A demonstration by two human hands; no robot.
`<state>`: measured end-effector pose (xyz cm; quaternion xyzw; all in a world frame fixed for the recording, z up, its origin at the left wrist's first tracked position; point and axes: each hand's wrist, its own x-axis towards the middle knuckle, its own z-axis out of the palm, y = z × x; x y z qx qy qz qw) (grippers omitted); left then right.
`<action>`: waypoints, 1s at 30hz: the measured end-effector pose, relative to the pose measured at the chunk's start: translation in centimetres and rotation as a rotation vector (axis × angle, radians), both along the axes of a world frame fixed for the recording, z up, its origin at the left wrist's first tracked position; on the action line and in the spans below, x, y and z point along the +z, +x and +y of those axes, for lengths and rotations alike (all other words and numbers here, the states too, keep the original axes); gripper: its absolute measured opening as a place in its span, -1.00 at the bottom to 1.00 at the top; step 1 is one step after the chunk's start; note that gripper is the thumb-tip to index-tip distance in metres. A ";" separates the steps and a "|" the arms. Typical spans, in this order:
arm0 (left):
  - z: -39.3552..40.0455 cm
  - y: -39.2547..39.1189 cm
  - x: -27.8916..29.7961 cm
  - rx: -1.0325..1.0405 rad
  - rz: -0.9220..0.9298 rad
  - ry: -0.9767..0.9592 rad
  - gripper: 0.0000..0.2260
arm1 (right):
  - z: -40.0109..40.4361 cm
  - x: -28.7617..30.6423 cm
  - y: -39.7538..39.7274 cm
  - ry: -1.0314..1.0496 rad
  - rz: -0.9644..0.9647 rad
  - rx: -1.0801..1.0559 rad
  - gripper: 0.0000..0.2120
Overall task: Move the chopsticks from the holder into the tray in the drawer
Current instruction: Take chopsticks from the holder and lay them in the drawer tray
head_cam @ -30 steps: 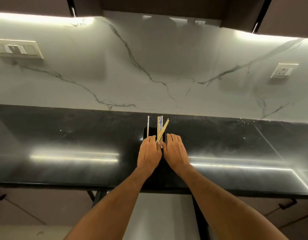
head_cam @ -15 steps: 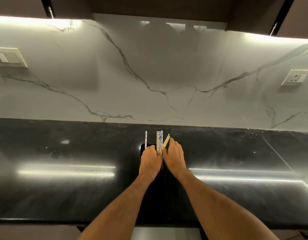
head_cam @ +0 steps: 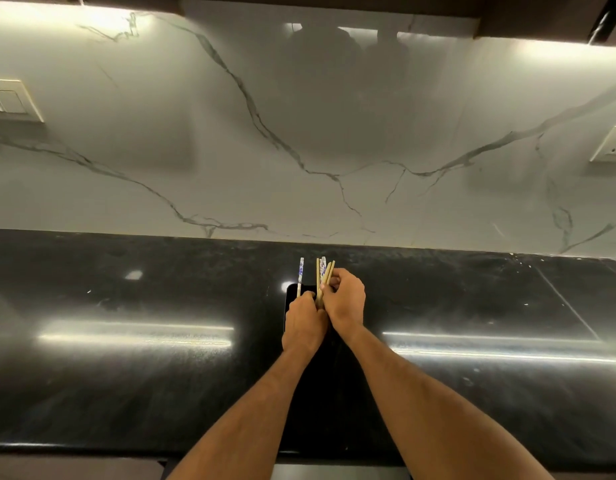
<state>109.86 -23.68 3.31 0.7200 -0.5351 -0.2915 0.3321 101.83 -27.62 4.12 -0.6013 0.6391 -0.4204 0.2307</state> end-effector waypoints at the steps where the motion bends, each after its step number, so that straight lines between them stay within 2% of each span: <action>1: -0.1 0.1 0.0 0.004 -0.001 0.005 -0.82 | 0.0 0.0 0.0 0.004 0.013 0.003 -0.79; 5: -0.2 0.1 0.1 -0.010 0.001 0.035 -0.84 | -0.2 0.1 0.1 0.051 0.056 0.011 -0.84; 14: -0.6 0.3 0.0 -0.010 0.034 0.063 -0.91 | -1.0 1.0 0.5 0.213 0.159 0.052 -0.80; 23: -0.3 0.3 -0.2 0.003 0.033 0.020 -0.92 | -1.1 0.9 1.1 0.245 0.189 -0.002 -0.83; 27: -0.2 0.2 -0.1 0.014 0.016 -0.005 -0.90 | -0.9 0.9 1.3 0.230 0.160 -0.036 -0.90; 30: 0.0 0.1 -0.1 0.026 -0.004 -0.029 -0.91 | -0.6 0.9 1.4 0.200 0.112 -0.051 -0.86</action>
